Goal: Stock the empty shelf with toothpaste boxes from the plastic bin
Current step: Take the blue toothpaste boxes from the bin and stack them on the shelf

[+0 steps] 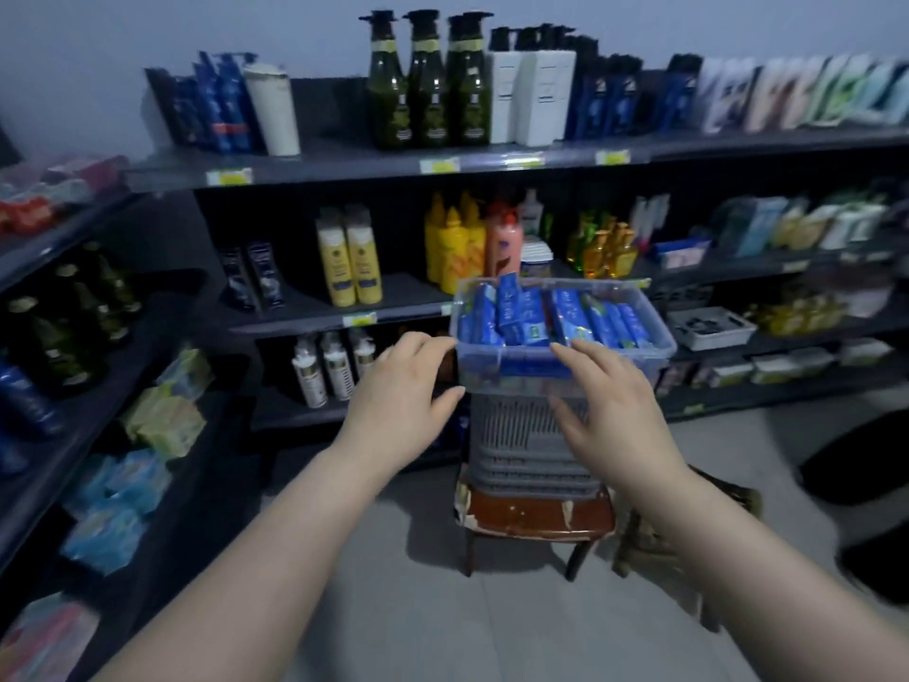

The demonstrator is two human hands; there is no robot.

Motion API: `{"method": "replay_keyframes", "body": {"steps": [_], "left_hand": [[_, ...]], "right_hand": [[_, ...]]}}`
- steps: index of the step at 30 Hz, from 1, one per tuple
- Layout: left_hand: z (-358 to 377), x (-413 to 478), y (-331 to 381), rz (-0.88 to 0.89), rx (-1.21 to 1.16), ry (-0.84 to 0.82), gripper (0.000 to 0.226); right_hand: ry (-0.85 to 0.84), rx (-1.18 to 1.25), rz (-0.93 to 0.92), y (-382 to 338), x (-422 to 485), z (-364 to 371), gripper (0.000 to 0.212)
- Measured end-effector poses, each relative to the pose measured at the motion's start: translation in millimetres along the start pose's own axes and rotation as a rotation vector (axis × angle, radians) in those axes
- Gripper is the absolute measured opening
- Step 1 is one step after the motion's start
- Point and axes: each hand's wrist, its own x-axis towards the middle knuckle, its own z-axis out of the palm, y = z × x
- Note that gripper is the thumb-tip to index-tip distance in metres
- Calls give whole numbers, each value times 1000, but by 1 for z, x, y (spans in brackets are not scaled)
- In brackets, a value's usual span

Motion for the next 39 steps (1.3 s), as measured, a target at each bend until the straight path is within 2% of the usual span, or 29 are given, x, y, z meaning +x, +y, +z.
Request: {"method": "replay_keyframes", "body": {"steps": [5, 9, 19, 26, 36, 39], "left_hand": [[41, 85, -12, 97, -59, -41, 53], [78, 133, -32, 117, -78, -142, 54], [169, 210, -77, -65, -76, -350, 60], [211, 256, -93, -208, -23, -347, 67], [251, 297, -100, -415, 90, -446, 60], [255, 304, -93, -456, 166, -504, 57]], "right_hand": [[28, -42, 130, 39, 51, 21, 54], [25, -46, 215, 60, 75, 45, 55], [-93, -4, 339, 112, 134, 102, 56], [-243, 66, 228, 145, 208, 149, 57], [-506, 24, -25, 174, 308, 212, 68], [-604, 53, -127, 190, 326, 217, 54]]}}
